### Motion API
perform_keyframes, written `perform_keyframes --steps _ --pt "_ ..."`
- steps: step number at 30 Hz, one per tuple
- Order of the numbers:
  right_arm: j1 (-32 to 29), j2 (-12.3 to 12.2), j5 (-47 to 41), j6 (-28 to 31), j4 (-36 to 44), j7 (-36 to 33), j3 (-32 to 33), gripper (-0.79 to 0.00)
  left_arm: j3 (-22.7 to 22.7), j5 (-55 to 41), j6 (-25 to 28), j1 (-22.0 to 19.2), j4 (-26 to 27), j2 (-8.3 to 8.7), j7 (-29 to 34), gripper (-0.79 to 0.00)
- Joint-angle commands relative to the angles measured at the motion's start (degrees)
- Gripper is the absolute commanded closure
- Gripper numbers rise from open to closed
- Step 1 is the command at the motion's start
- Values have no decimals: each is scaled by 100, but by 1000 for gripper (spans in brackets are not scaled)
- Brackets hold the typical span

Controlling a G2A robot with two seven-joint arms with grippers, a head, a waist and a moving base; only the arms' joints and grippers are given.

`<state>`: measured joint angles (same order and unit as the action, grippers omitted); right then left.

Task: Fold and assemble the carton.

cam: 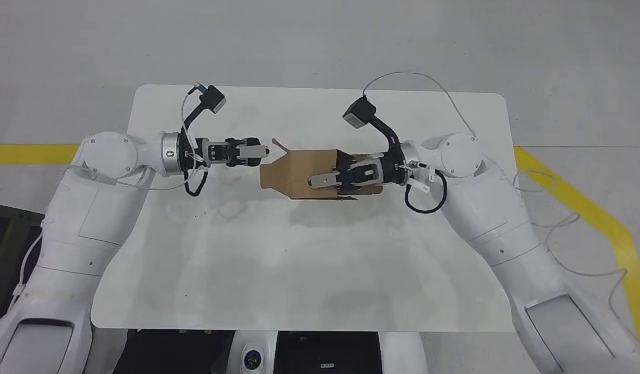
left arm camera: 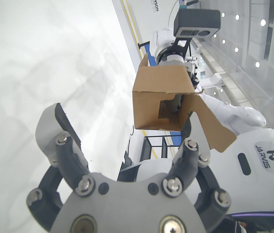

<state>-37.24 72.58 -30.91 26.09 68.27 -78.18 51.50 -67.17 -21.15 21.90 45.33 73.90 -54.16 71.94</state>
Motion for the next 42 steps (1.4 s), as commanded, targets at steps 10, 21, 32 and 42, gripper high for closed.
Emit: perform_keyframes --steps 10,21,32,42 --pt "167 107 -71 -163 -17 -165 -363 0 85 42 36 -59 -105 -17 13 -785" --pt "257 134 -71 -234 -98 -236 -474 0 57 26 56 -99 -168 -14 -39 -785" --pt "260 128 -96 60 -270 101 -300 0 100 -3 46 -95 -94 -8 183 -785" --pt "165 114 -37 101 -172 353 -147 0 173 29 40 1 104 6 399 -785"
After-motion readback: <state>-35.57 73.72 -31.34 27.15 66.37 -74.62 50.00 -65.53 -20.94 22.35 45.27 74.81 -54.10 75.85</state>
